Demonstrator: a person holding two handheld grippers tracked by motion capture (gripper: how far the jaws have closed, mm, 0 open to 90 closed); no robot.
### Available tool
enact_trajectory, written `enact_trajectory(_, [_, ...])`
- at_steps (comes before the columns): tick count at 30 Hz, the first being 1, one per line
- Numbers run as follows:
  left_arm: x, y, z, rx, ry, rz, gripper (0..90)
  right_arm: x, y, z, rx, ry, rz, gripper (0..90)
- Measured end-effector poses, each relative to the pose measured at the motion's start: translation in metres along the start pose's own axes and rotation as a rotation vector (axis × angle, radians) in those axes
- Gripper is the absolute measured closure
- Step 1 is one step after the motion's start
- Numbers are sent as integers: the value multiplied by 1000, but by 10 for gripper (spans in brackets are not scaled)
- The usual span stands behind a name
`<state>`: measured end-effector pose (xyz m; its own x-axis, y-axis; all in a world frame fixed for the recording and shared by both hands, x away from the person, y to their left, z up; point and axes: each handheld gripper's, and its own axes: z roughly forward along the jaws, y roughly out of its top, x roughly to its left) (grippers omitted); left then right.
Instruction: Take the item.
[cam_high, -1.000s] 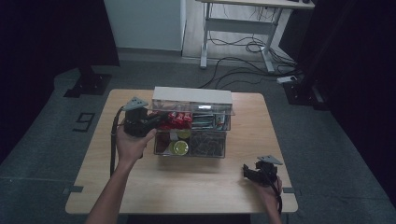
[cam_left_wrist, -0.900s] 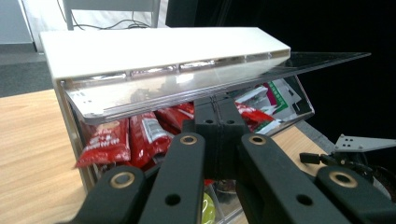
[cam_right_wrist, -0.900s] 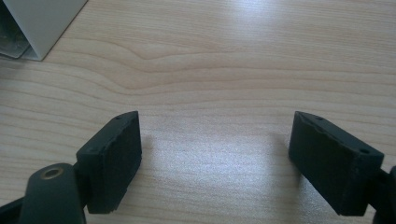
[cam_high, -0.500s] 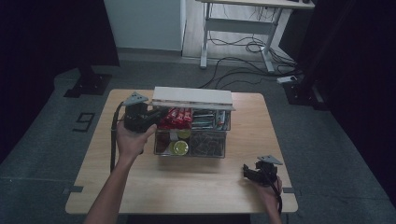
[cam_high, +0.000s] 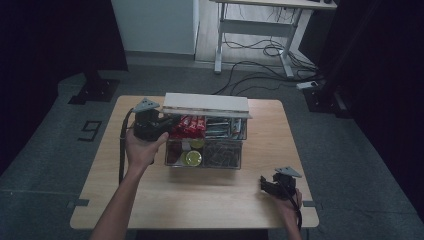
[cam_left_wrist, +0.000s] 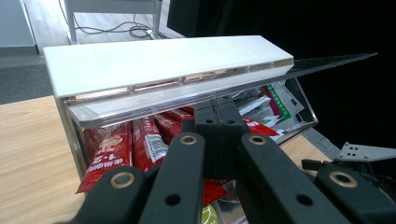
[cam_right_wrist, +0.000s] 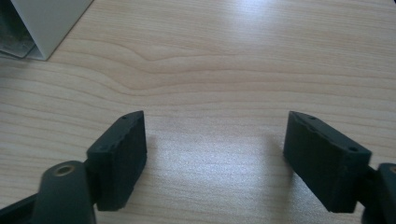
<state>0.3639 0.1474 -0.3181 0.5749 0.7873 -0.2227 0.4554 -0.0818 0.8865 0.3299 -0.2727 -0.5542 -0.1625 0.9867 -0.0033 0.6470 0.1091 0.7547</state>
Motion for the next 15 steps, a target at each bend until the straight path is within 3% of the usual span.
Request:
enact_trajectory(3, [1, 0, 0, 1, -3, 1, 899, 2, 2, -4, -13, 15, 4, 258])
enact_trajectory(15, [4, 1, 2, 5, -8, 3, 900, 5, 26, -41, -157, 96, 57, 350])
